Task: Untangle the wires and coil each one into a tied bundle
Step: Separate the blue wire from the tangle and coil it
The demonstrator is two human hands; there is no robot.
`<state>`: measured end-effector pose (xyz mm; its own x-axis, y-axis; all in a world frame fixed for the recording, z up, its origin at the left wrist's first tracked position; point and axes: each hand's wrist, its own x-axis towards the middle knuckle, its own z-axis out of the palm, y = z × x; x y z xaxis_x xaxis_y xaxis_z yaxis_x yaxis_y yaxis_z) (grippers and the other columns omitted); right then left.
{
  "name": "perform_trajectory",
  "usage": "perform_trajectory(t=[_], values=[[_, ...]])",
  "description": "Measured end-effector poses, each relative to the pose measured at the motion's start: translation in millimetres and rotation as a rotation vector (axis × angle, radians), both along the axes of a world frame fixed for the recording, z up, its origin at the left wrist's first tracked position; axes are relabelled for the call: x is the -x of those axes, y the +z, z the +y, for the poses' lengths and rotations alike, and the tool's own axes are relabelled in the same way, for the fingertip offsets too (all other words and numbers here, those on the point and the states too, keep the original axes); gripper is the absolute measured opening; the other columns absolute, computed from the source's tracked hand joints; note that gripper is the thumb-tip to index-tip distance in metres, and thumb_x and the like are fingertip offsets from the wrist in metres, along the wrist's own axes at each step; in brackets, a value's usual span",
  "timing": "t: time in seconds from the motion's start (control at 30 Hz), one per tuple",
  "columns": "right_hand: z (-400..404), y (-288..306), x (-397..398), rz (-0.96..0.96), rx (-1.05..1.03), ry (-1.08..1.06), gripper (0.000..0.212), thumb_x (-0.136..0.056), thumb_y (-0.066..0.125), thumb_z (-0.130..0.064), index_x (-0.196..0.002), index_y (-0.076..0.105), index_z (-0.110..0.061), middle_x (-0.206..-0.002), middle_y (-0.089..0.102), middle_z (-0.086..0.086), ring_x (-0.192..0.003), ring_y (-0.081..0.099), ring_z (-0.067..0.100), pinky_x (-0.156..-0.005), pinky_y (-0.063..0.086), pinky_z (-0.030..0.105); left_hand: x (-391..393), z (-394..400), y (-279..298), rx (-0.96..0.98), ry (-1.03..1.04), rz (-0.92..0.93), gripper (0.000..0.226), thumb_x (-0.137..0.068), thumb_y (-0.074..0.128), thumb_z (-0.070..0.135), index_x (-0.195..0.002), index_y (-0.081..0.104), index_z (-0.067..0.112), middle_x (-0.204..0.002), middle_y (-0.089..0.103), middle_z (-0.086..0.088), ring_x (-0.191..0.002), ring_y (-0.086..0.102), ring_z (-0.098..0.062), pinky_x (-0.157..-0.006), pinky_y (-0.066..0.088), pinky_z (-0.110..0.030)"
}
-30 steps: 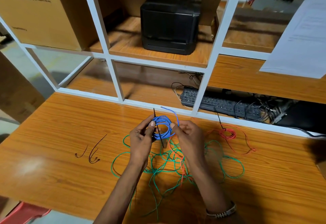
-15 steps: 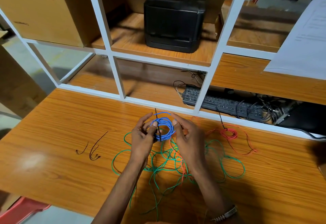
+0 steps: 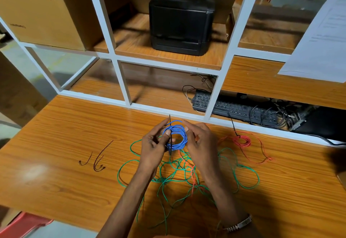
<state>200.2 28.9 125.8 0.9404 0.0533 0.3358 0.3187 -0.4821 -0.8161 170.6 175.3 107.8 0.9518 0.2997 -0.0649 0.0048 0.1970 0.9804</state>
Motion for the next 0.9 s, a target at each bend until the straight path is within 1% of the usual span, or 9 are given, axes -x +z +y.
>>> perform_trajectory(t=[0.1, 0.23, 0.4, 0.53, 0.6, 0.67, 0.73, 0.8, 0.9], values=[[0, -1, 1, -0.023, 0.033, -0.004, 0.034, -0.097, 0.061, -0.006, -0.122, 0.076, -0.024, -0.088, 0.063, -0.007, -0.082, 0.062, 0.000, -0.070, 0.045, 0.012, 0, -3, 2, 0.023, 0.013, 0.016, 0.039, -0.102, 0.063, 0.003, -0.139, 0.065, 0.015, -0.103, 0.080, 0.002, -0.084, 0.072, -0.015, -0.074, 0.062, -0.031], [-1, 2, 1, -0.023, 0.076, 0.055, 0.037, -0.097, 0.060, -0.006, -0.123, 0.076, -0.026, -0.094, 0.058, -0.008, -0.084, 0.060, 0.003, -0.070, 0.047, 0.018, 0, -1, 4, 0.032, -0.015, 0.025, 0.041, -0.101, 0.063, 0.001, -0.141, 0.061, 0.009, -0.100, 0.080, 0.006, -0.073, 0.073, -0.007, -0.070, 0.063, -0.027], [0, 2, -1, 0.023, 0.141, 0.098, 0.038, -0.098, 0.058, -0.008, -0.121, 0.076, -0.032, -0.105, 0.053, -0.008, -0.091, 0.056, 0.007, -0.072, 0.044, 0.019, 3, 0, 3, 0.000, -0.065, 0.031, 0.039, -0.100, 0.064, 0.001, -0.138, 0.062, 0.007, -0.090, 0.080, 0.008, -0.074, 0.072, -0.010, -0.073, 0.062, -0.027], [1, 0, -5, 0.062, 0.131, 0.125, 0.041, -0.098, 0.056, -0.004, -0.122, 0.075, -0.031, -0.105, 0.051, -0.005, -0.087, 0.056, 0.007, -0.069, 0.044, 0.016, 2, 2, -2, -0.021, -0.046, 0.044, 0.035, -0.099, 0.067, 0.004, -0.133, 0.066, 0.008, -0.098, 0.079, -0.003, -0.078, 0.073, -0.016, -0.083, 0.061, -0.043], [2, 0, -4, 0.061, 0.137, 0.154, 0.044, -0.097, 0.056, -0.003, -0.127, 0.072, -0.031, -0.108, 0.049, -0.005, -0.087, 0.056, 0.001, -0.069, 0.040, 0.009, -1, 2, -5, -0.017, -0.004, 0.046, 0.032, -0.099, 0.067, 0.003, -0.131, 0.067, 0.007, -0.101, 0.077, -0.009, -0.075, 0.071, -0.015, -0.080, 0.062, -0.041], [4, -2, 0, 0.092, 0.127, 0.209, 0.049, -0.096, 0.059, -0.005, -0.134, 0.067, -0.035, -0.114, 0.044, -0.008, -0.091, 0.055, -0.003, -0.074, 0.043, 0.010, -4, 1, -5, 0.001, 0.053, 0.054, 0.030, -0.100, 0.065, 0.001, -0.129, 0.067, 0.006, -0.104, 0.076, -0.010, -0.073, 0.069, -0.013, -0.075, 0.062, -0.036], [2, -4, 3, 0.116, 0.108, 0.258, 0.050, -0.091, 0.067, -0.006, -0.130, 0.068, -0.037, -0.116, 0.043, -0.011, -0.096, 0.055, 0.000, -0.075, 0.047, 0.013, -8, 2, -5, 0.040, 0.112, 0.071, 0.029, -0.100, 0.065, 0.001, -0.129, 0.067, 0.005, -0.103, 0.078, -0.006, -0.076, 0.069, -0.015, -0.072, 0.063, -0.034], [-1, -3, 4, 0.143, 0.111, 0.328, 0.046, -0.085, 0.075, -0.009, -0.122, 0.072, -0.037, -0.115, 0.045, -0.012, -0.099, 0.054, 0.001, -0.075, 0.046, 0.012, -10, 6, -8, 0.060, 0.162, 0.081, 0.029, -0.100, 0.065, 0.001, -0.128, 0.068, 0.005, -0.107, 0.078, -0.008, -0.084, 0.070, -0.021, -0.078, 0.062, -0.038], [0, -2, 7, 0.263, 0.105, 0.481, 0.045, -0.078, 0.087, -0.025, -0.118, 0.075, -0.039, -0.112, 0.053, -0.015, -0.095, 0.055, 0.004, -0.066, 0.045, 0.016, -11, 10, -13, 0.034, 0.203, 0.084, 0.028, -0.100, 0.066, 0.002, -0.127, 0.069, 0.006, -0.112, 0.077, -0.012, -0.091, 0.073, -0.025, -0.087, 0.060, -0.045]])
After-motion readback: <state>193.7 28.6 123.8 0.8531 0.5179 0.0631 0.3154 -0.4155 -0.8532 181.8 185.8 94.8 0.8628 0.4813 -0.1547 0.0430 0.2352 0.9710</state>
